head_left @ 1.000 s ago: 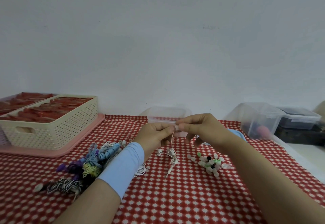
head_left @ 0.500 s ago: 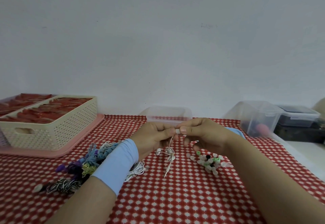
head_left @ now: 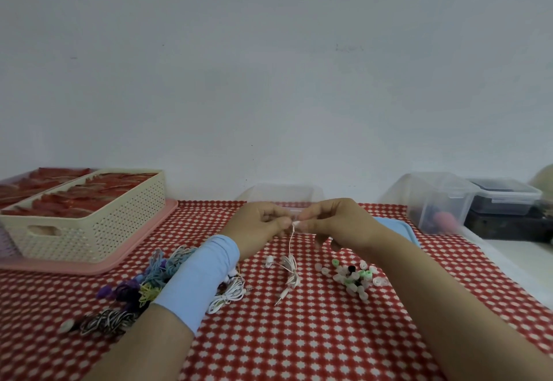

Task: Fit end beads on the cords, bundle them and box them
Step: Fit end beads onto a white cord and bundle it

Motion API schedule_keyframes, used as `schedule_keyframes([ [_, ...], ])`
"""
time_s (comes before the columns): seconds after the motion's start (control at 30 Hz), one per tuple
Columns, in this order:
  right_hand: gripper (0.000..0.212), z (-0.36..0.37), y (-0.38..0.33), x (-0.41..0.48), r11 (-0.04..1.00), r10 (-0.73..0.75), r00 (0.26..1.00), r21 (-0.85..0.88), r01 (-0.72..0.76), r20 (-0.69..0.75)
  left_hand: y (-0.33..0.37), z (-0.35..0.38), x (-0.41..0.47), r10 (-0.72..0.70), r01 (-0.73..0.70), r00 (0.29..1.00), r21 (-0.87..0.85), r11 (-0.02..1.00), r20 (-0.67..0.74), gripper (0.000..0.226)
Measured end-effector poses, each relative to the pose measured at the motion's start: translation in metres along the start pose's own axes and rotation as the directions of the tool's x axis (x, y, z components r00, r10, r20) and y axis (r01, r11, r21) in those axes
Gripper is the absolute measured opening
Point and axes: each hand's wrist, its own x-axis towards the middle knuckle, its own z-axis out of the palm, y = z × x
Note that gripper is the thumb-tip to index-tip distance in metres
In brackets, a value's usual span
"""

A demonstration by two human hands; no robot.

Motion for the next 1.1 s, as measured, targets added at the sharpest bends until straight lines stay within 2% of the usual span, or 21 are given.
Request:
schedule_keyframes([
  [0.07, 0.012, 0.001, 0.003, 0.004, 0.996, -0.006, 1.0, -0.088, 0.004, -0.014, 0.008, -0.006, -0.002, -0.013, 0.005, 0.999, 0.255, 0.967, 0.03, 0.015],
  [0.1, 0.012, 0.001, 0.005, 0.005, 0.99, -0.012, 1.0, -0.143, 0.012, -0.003, 0.013, -0.007, -0.005, -0.056, 0.025, 0.995, 0.35, 0.937, 0.081, 0.022],
  [0.17, 0.011, 0.004, 0.011, 0.009, 0.948, -0.017, 0.999, -0.316, 0.031, 0.047, 0.022, -0.001, -0.011, -0.208, 0.069, 0.959, 0.557, 0.828, 0.19, 0.055],
  [0.23, 0.014, 0.007, 0.016, 0.011, 0.85, 0.01, 0.995, -0.524, 0.047, 0.104, 0.024, 0.009, -0.016, -0.333, 0.083, 0.917, 0.715, 0.694, 0.217, 0.085],
  [0.27, 0.017, 0.009, 0.017, 0.011, 0.811, 0.031, 0.99, -0.583, 0.054, 0.135, 0.023, 0.013, -0.017, -0.361, 0.084, 0.907, 0.748, 0.658, 0.216, 0.092],
  [0.33, 0.023, 0.012, 0.016, 0.01, 0.777, 0.056, 0.981, -0.626, 0.072, 0.183, 0.02, 0.017, -0.018, -0.372, 0.079, 0.9, 0.755, 0.651, 0.227, 0.081],
  [0.4, 0.031, 0.015, 0.011, 0.007, 0.737, 0.052, 0.975, -0.667, 0.107, 0.214, 0.019, 0.016, -0.017, -0.349, 0.062, 0.902, 0.724, 0.687, 0.254, 0.055],
  [0.47, 0.037, 0.018, 0.007, 0.004, 0.705, 0.044, 0.97, -0.695, 0.139, 0.239, 0.016, 0.012, -0.017, -0.305, 0.044, 0.914, 0.683, 0.729, 0.267, 0.039],
  [0.53, 0.04, 0.022, 0.005, 0.004, 0.712, 0.043, 0.97, -0.688, 0.137, 0.238, 0.012, 0.007, -0.018, -0.258, 0.019, 0.926, 0.65, 0.76, 0.274, 0.041],
  [0.6, 0.039, 0.024, 0.007, 0.006, 0.723, 0.027, 0.982, -0.682, 0.11, 0.187, 0.007, 0.002, -0.019, -0.22, 0.011, 0.935, 0.599, 0.801, 0.278, 0.053],
  [0.67, 0.041, 0.026, 0.01, 0.008, 0.731, 0.001, 0.989, -0.676, 0.099, 0.146, 0.002, -0.005, -0.019, -0.182, 0.013, 0.941, 0.507, 0.862, 0.285, 0.056],
  [0.83, 0.05, 0.024, 0.008, 0.008, 0.864, -0.113, 0.986, -0.477, 0.158, 0.122, 0.008, -0.023, -0.005, -0.074, -0.041, 0.961, 0.402, 0.915, 0.265, 0.035],
  [0.93, 0.038, 0.02, -0.007, 0.013, 0.927, -0.199, 0.98, -0.323, 0.192, 0.013, 0.027, -0.038, 0.015, -0.014, -0.079, 0.971, 0.373, 0.924, 0.238, 0.028],
  [1.1, 0.013, 0.003, -0.042, 0.047, 0.98, -0.176, 0.966, -0.13, 0.153, -0.189, 0.053, -0.064, 0.065, 0.052, -0.117, 0.984, 0.403, 0.908, 0.17, 0.037],
])
